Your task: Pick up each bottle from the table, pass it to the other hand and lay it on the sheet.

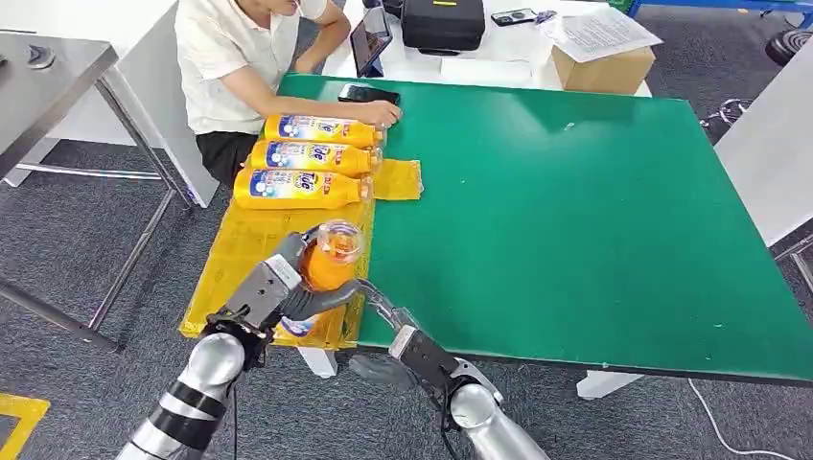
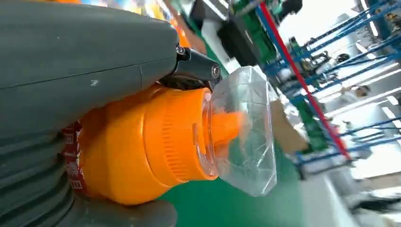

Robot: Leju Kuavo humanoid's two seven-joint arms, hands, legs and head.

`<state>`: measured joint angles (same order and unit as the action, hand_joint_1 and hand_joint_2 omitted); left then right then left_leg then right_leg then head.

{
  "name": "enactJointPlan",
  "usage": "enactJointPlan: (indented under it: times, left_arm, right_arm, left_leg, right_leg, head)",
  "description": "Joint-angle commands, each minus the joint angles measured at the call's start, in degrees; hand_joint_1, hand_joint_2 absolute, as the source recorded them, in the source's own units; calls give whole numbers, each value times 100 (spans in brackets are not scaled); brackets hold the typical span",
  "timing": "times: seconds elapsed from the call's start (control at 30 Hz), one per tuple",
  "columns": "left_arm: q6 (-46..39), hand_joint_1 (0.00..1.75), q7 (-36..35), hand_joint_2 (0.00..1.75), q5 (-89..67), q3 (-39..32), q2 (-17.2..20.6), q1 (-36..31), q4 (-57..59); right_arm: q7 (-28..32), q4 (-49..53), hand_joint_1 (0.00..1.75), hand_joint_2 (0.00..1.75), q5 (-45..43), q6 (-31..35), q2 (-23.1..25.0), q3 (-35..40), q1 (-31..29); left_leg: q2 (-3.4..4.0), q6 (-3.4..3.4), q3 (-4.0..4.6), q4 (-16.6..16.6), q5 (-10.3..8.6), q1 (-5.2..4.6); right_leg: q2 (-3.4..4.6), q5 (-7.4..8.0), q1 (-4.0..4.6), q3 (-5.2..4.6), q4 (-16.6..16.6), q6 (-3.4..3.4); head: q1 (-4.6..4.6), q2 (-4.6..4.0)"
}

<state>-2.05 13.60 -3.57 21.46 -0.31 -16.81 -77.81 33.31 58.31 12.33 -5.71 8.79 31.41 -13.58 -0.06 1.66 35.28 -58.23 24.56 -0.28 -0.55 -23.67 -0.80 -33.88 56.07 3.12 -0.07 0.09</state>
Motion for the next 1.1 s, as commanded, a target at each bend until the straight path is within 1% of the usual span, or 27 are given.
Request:
enactJointPlan:
  times: [0.03, 0.07, 0.13, 0.17, 0.2, 0.23, 0.27, 0.3, 0.4, 0.43, 0.5, 0.63, 0.67, 0.73, 0.8, 0.83, 0.87, 0.97, 1.03, 1.1]
  left_arm:
    - [-284, 175, -123, 175, -1124, 456, 201, -662, 710]
    - [-346, 175, -181, 175, -1369, 516, 208, -709, 759]
    - [-292, 175, -236, 175, -1613, 517, 196, -700, 793]
    - [-278, 175, -260, 175, -1713, 524, 208, -675, 794]
    - [-248, 175, -291, 175, -1805, 542, 243, -634, 807]
    - [-243, 175, -295, 175, -1809, 531, 256, -605, 788]
    - [-199, 175, -329, 175, -1884, 529, 293, -569, 798]
    - [-143, 175, -370, 175, -1909, 521, 322, -534, 821]
    - [-21, 175, -462, 175, -1974, 507, 417, -461, 963]
    - [10, 175, -483, 175, -1992, 494, 423, -458, 1063]
    - [111, 175, -522, 175, -2011, 489, 449, -467, 1281]
    - [105, 175, -521, 175, -2014, 487, 450, -478, 1339]
    - [137, 175, -568, 175, -2022, 486, 439, -502, 1402]
    - [172, 175, -640, 175, -2073, 463, 420, -566, 1682]
    - [56, 175, -668, 175, -2244, 472, 352, -719, 2088]
    - [-76, 175, -618, 175, -2376, 460, 258, -854, 2432]
    - [-145, 175, -580, 175, -2527, 485, 190, -971, 2692]
    - [-148, 175, -575, 175, -2533, 484, 168, -1000, 2733]
    - [-215, 175, -527, 175, -2704, 517, 50, -1125, 3112]
    - [-237, 175, -508, 175, -2761, 541, -13, -1134, 3208]
  right_arm:
    - [43, -9, 0, 0, -61, 141, 19, -486, 90]
    - [106, 79, 0, 0, -46, 313, 27, -563, 159]
    - [194, 324, 0, 0, -21, 632, 54, -742, 334]
    - [227, 491, 0, 175, 38, 927, 73, -852, 447]
    - [294, 700, 0, 175, 89, 1203, 69, -959, 583]
    - [284, 809, 0, 175, 89, 1191, 45, -960, 630]
    - [335, 1070, 0, 175, 56, 1587, 115, -1184, 806]
    - [401, 1261, 0, 175, 2, 1830, 140, -1333, 934]
    - [564, 1723, 0, 175, -200, 2191, 172, -1656, 1233]
    - [563, 1854, 0, 175, -311, 2200, 166, -1756, 1328]
    - [642, 2056, 0, 175, -420, 2280, 185, -1941, 1477]
    - [648, 2094, 0, 175, -422, 2287, 167, -1962, 1514]
    - [663, 2095, 0, 175, -477, 2243, 187, -1960, 1513]
    - [669, 2157, 0, 175, -516, 2224, 173, -1993, 1590]
    - [669, 2165, 0, 175, -559, 2149, 164, -2002, 1627]
    - [669, 2074, 0, 175, -589, 2119, 181, -2042, 1625]
    - [669, 2027, 0, 175, -594, 2141, 172, -2047, 1616]
    - [669, 2031, 0, 175, -603, 2134, 158, -2049, 1616]
    - [669, 1862, 0, 175, -727, 2076, 201, -2149, 1586]
    - [669, 1803, 0, 175, -736, 2081, 181, -2173, 1616]
  left_leg:
    - [-13, -7, -8, 3, 0, 4]
    - [-18, -12, -25, 4, 6, 6]
    - [-13, -7, -8, 2, 1, 4]
    - [-17, -11, -25, 5, 6, 5]
    - [-15, -9, -17, 3, 4, 4]
    - [-13, -8, -15, 5, 3, 2]
    - [-13, -11, -23, 4, 8, 2]
    - [-9, -9, -16, 4, 5, 3]
    - [-9, -13, -28, 5, 10, 5]
    - [-10, -9, -18, 7, 4, 0]
    - [-10, -13, -32, 7, 11, 4]
    - [-5, -9, -20, 9, 4, 1]
    - [1, -13, -36, 11, 8, 2]
    - [7, -10, -24, 7, 4, 2]
    - [12, -15, -40, 12, 4, 1]
    - [7, -11, -34, 10, 1, -2]
    - [4, -17, -47, 15, 1, 1]
    - [13, -18, -62, 15, 1, 3]
    - [12, -21, -53, 11, -6, 1]
    - [10, -25, -60, 15, -8, 4]
  right_leg:
    - [-11, -5, 3, 13, -2, -7]
    - [-14, -12, 6, 30, -2, -13]
    - [-11, -5, 4, 11, -1, -7]
    - [-14, -12, 5, 28, -3, -13]
    - [-12, -9, 4, 20, -2, -10]
    - [-11, -8, 3, 17, -2, -9]
    - [-10, -13, 2, 24, 0, -11]
    - [-7, -8, 3, 17, -2, -9]
    - [-6, -13, 5, 29, -4, -13]
    - [-8, -9, 0, 18, -3, -9]
    - [-5, -15, 3, 33, -3, -14]
    - [-1, -7, 1, 21, -7, -10]
    - [7, -9, 2, 34, -8, -15]
    - [11, -2, 2, 20, -5, -11]
    - [8, -3, 2, 28, -7, -15]
    - [2, -2, -1, 23, -4, -11]
    - [1, -3, 2, 36, -9, -17]
    - [8, 2, 4, 43, -7, -21]
    - [6, 9, 2, 31, 0, -27]
    - [6, 10, 5, 37, -3, -30]
  head:
    - [2, 0]
    - [0, 0]
    - [2, 0]
    - [0, 0]
    - [4, 0]
    - [0, 0]
    - [2, 0]
    - [2, 0]
    - [2, 0]
    - [2, 0]
    - [0, 0]
    - [0, 0]
    - [0, 0]
    - [2, 0]
    - [2, 0]
    - [2, 0]
    - [2, 0]
    - [0, 0]
    - [0, 0]
    - [0, 0]
